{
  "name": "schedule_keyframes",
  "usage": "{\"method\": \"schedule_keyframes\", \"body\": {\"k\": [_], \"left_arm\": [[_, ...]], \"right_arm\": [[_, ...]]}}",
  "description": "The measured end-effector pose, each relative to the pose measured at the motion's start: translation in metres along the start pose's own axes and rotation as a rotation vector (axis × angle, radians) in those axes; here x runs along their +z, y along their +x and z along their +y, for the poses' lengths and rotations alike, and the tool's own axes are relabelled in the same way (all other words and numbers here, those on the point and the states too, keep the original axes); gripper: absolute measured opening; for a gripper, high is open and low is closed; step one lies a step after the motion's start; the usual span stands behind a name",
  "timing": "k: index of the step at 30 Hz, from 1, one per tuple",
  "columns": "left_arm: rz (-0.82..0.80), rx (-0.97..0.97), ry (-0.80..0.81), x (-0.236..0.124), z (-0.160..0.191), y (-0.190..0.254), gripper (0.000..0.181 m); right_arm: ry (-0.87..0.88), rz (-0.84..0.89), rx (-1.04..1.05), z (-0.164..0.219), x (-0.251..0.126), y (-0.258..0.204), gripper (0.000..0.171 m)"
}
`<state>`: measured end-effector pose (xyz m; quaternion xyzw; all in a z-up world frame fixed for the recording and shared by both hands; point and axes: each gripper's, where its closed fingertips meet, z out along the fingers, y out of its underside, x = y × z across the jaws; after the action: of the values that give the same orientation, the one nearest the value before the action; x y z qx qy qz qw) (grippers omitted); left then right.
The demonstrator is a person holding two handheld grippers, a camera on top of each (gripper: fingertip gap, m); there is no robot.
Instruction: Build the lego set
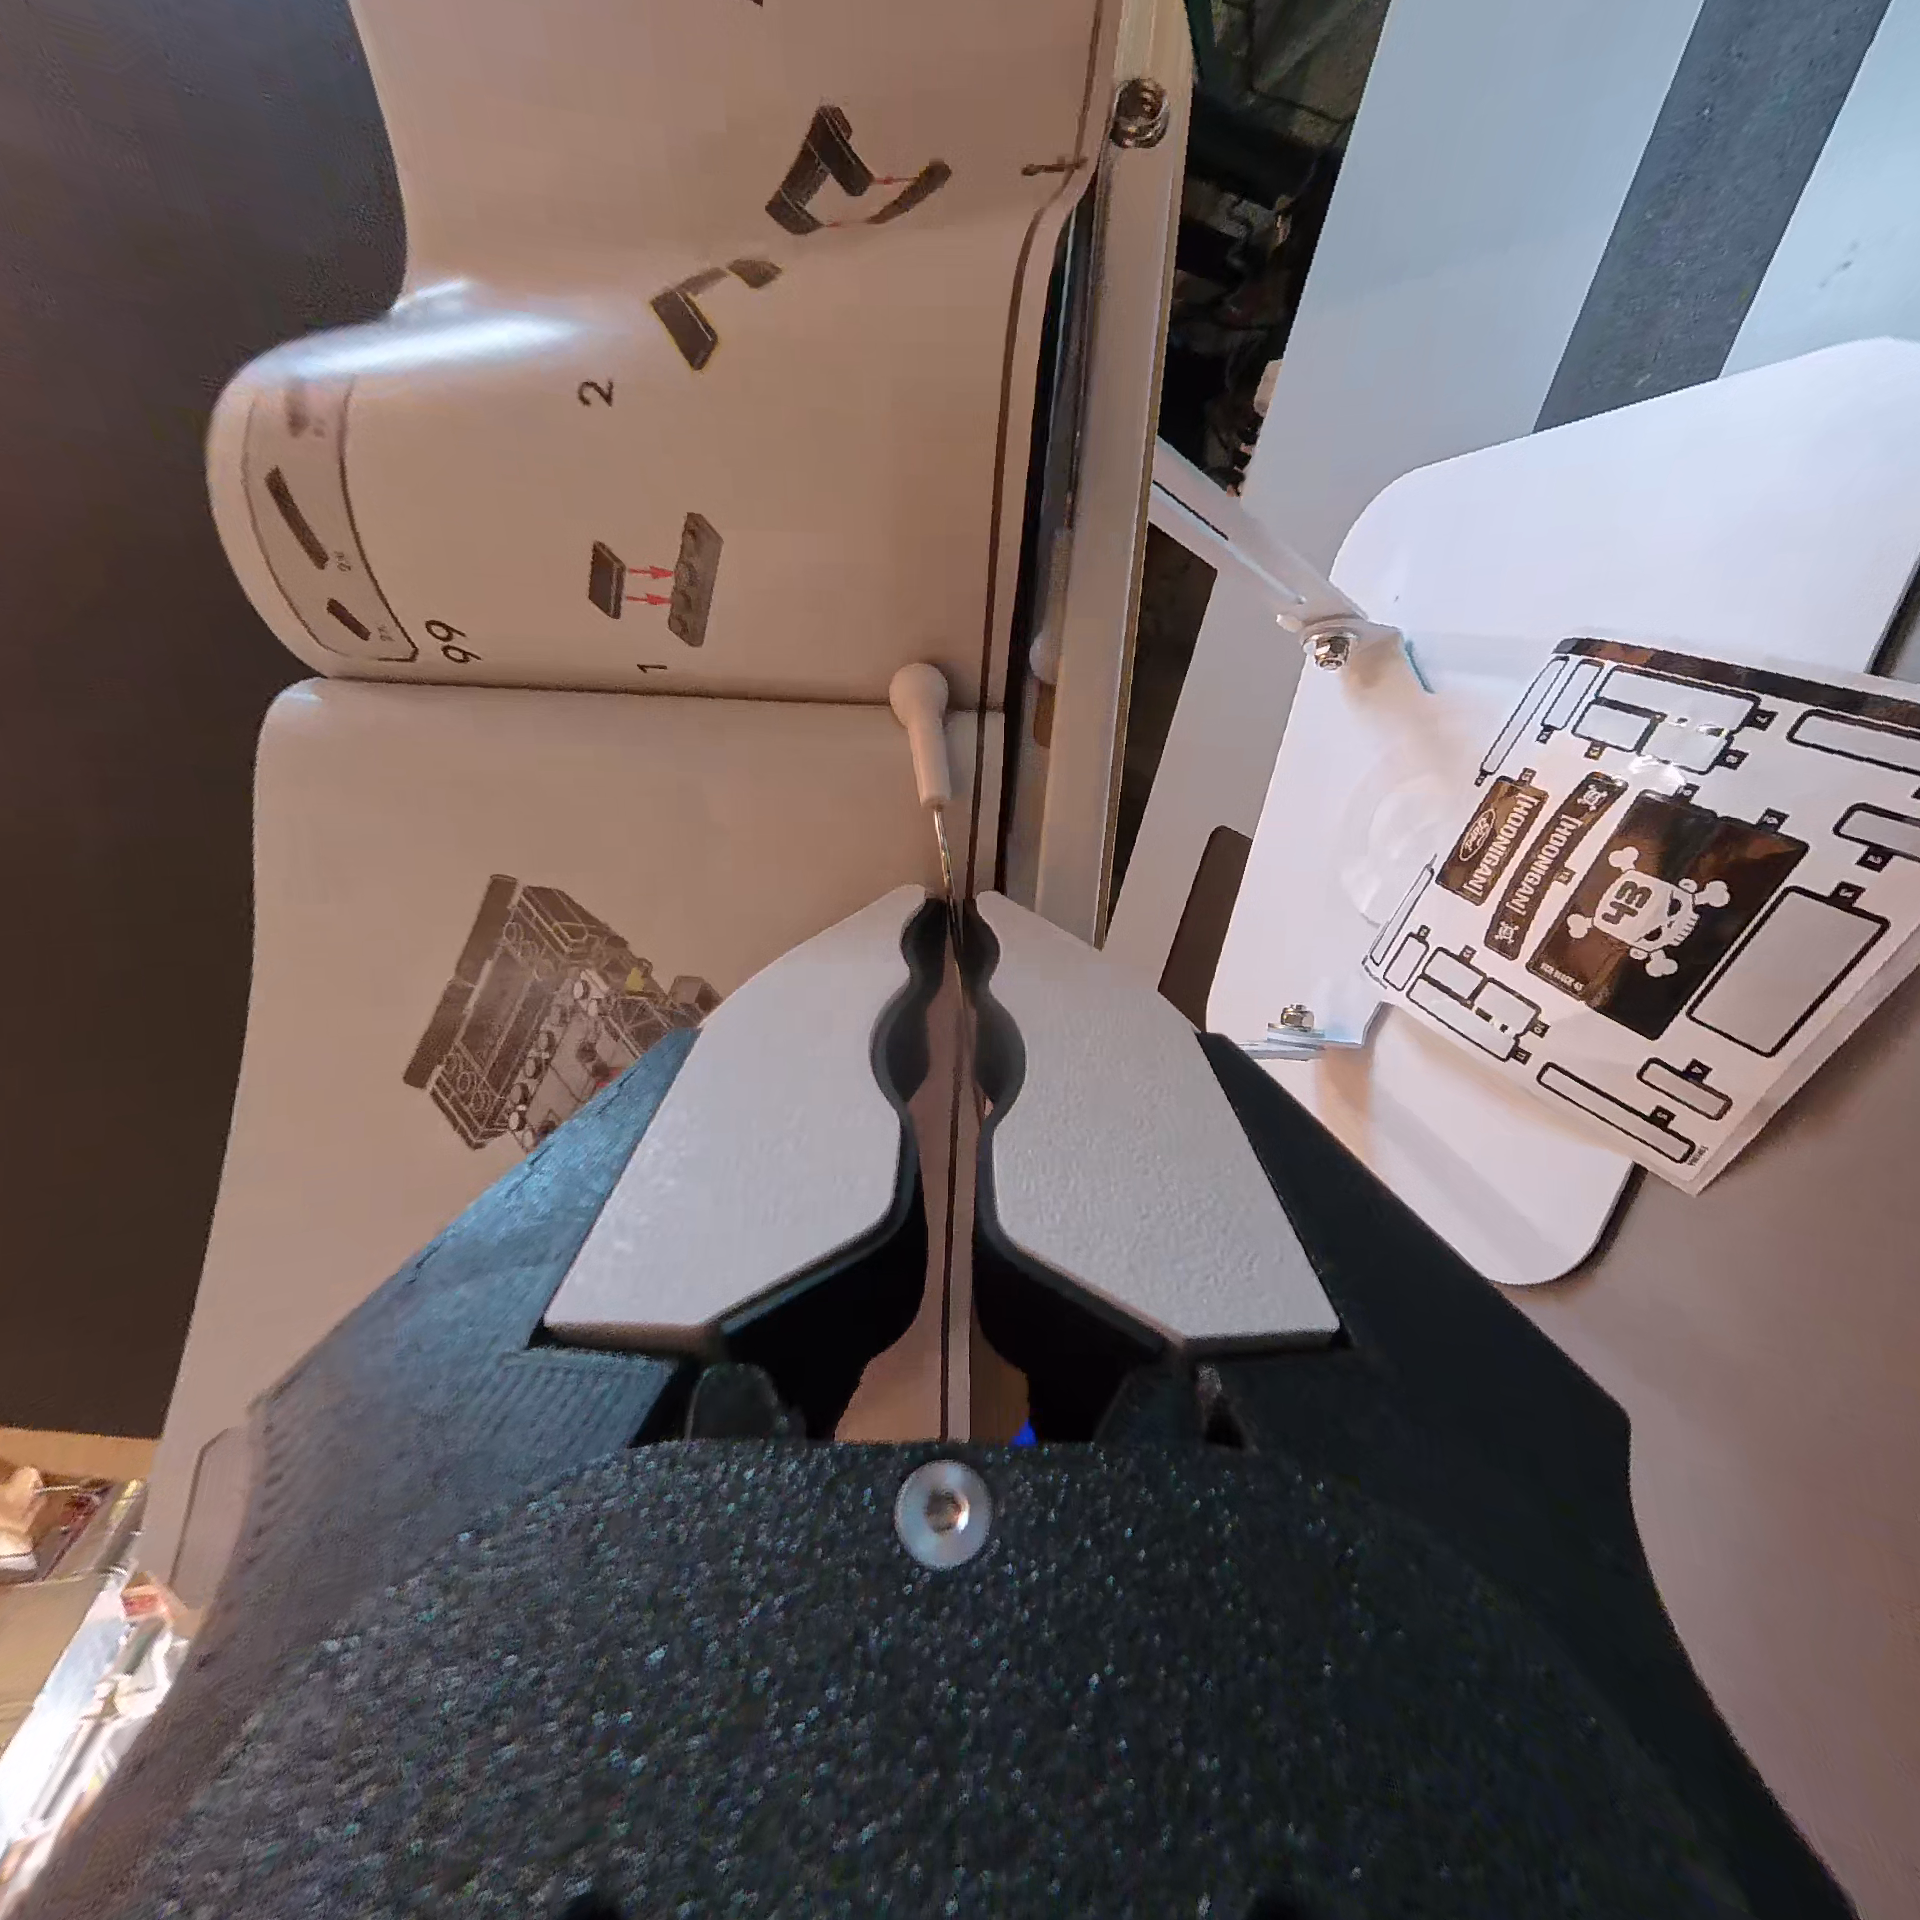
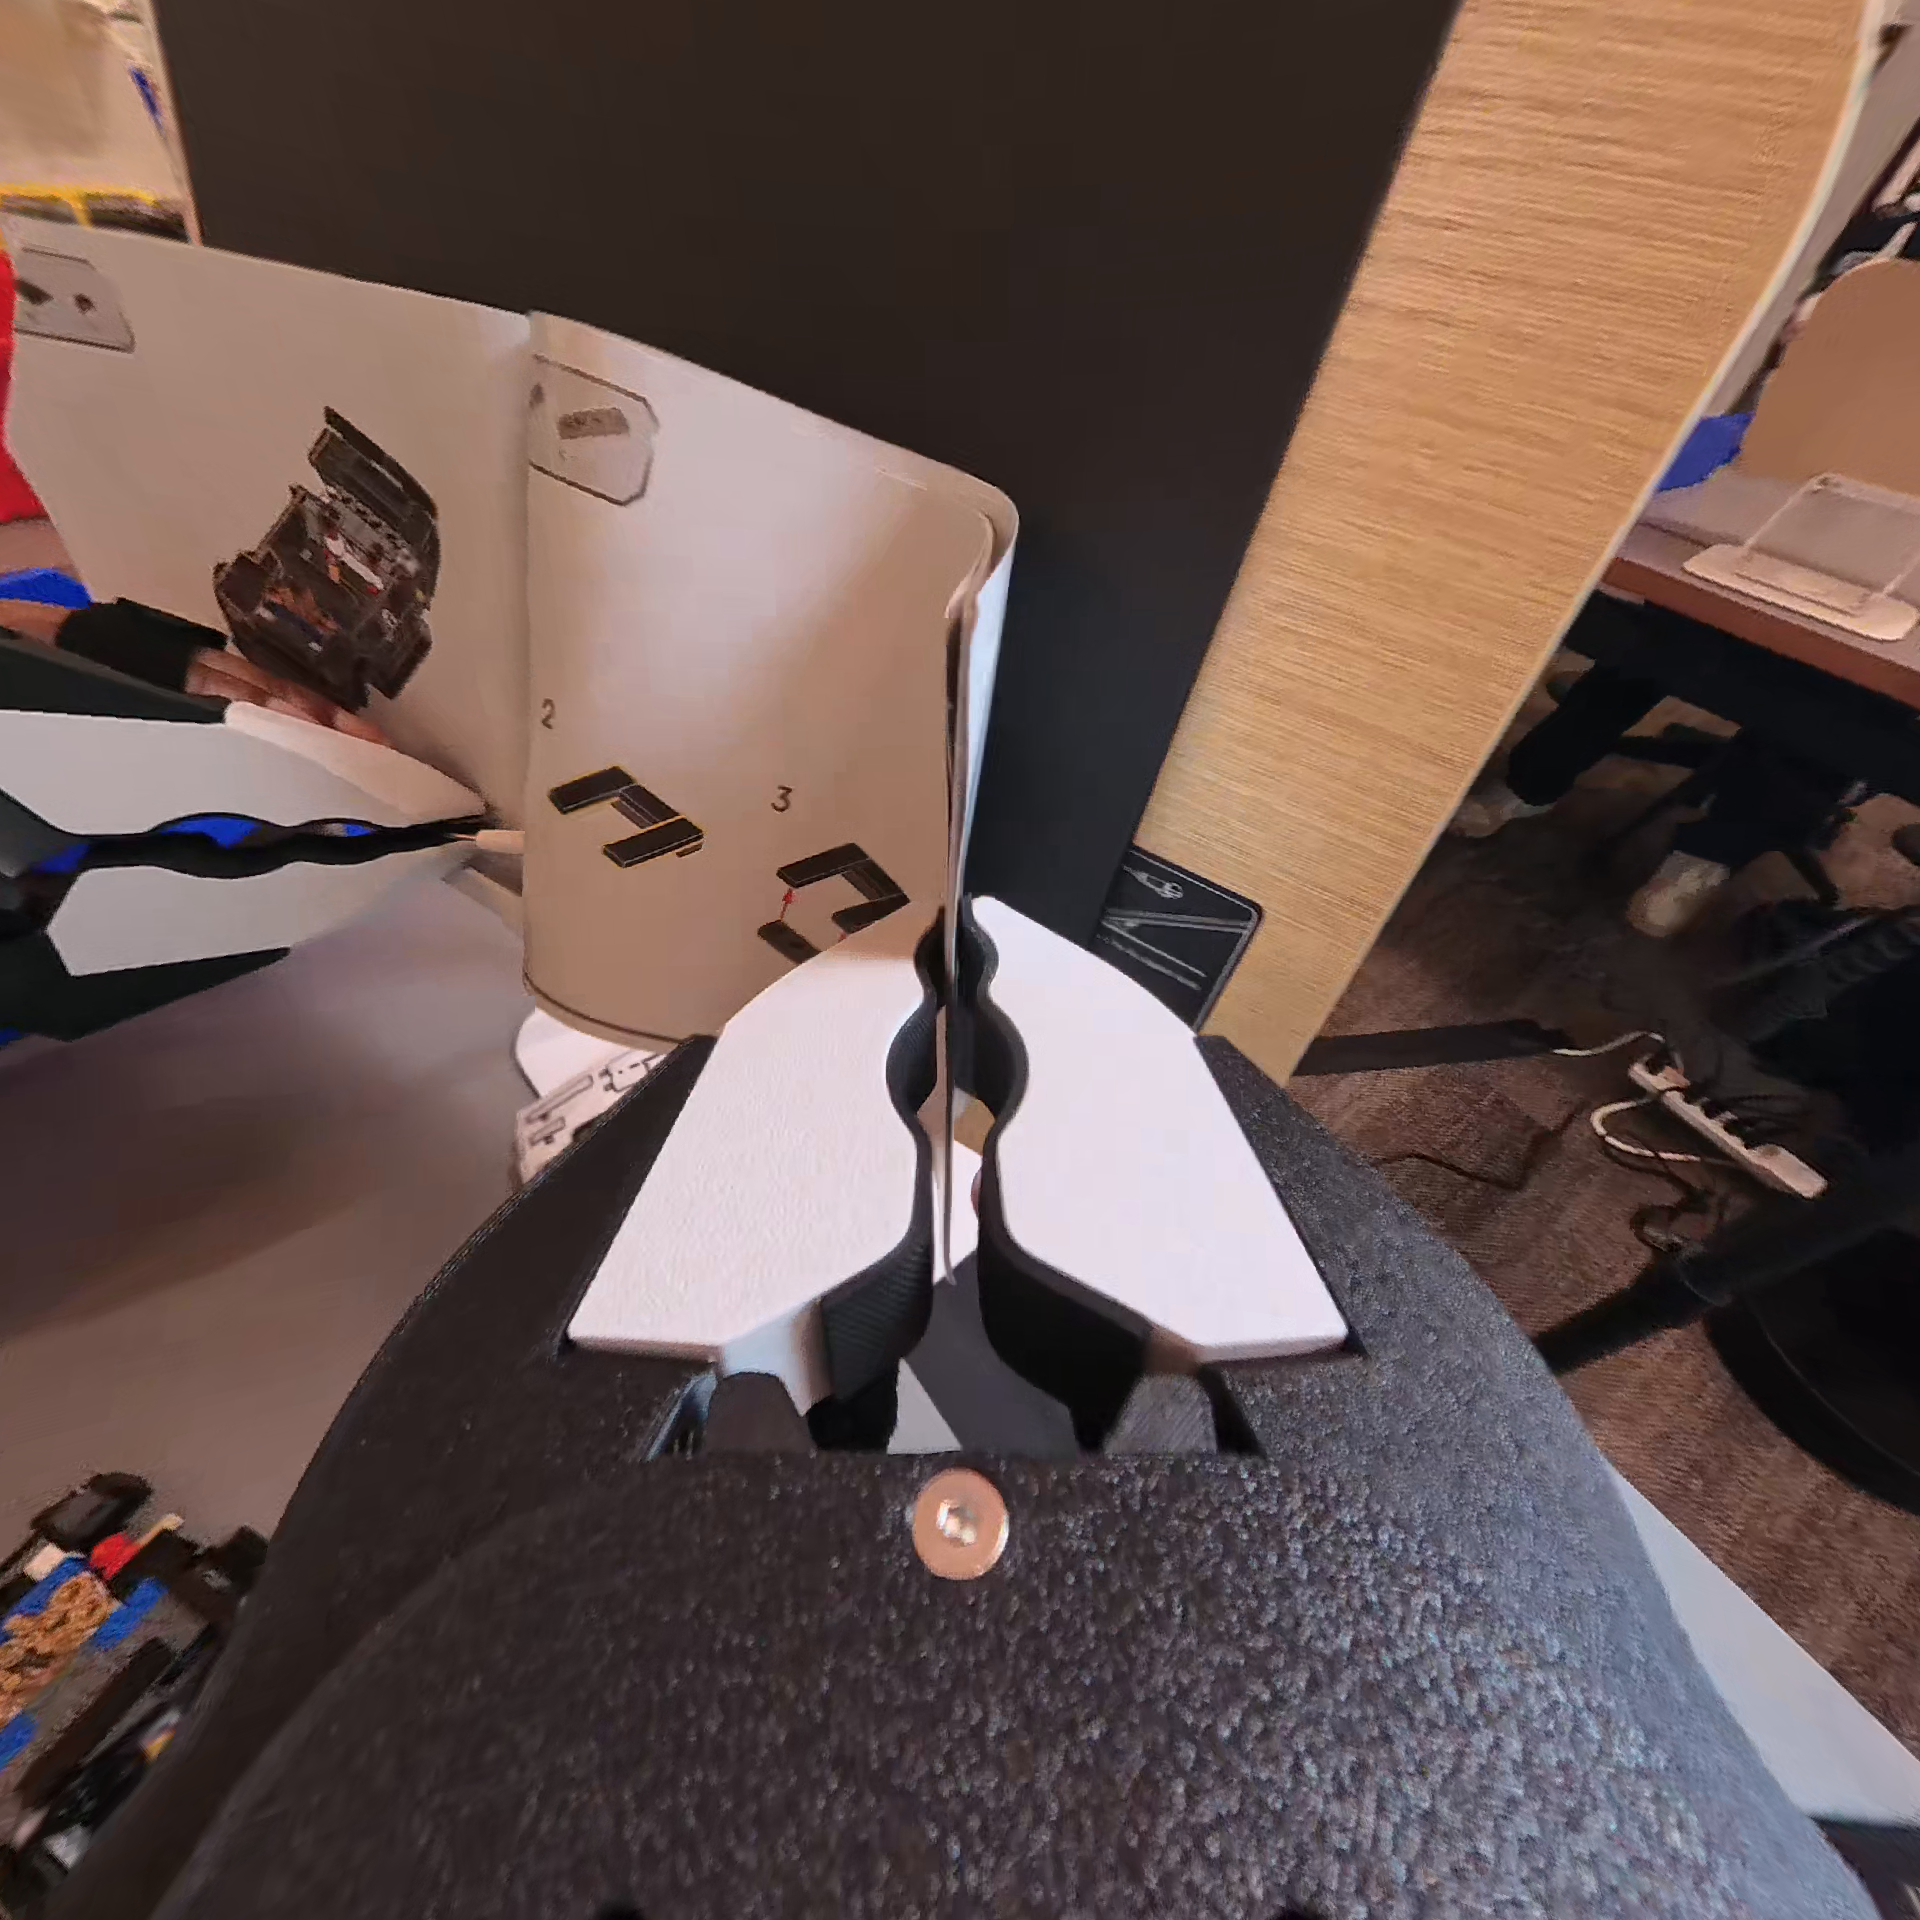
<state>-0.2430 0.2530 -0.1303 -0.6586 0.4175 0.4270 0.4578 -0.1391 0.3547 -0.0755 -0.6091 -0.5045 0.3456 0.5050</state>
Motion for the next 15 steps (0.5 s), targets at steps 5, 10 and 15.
{"method": "schedule_keyframes", "body": {"k": [5,10,15], "left_arm": [[-0.012,-0.002,-0.006,-0.003,0.004,-0.001,0.002],[-0.01,-0.01,-0.011,-0.002,0.004,-0.001,0.002],[0.002,-0.028,0.002,-0.004,0.004,0.001,0.002]], "right_arm": [[-0.01,-0.027,0.01,-0.002,0.013,-0.005,0.001],[-0.018,0.05,0.002,-0.002,0.011,0.016,0.001],[-0.02,0.158,0.043,0.002,-0.004,0.047,0.026]]}}
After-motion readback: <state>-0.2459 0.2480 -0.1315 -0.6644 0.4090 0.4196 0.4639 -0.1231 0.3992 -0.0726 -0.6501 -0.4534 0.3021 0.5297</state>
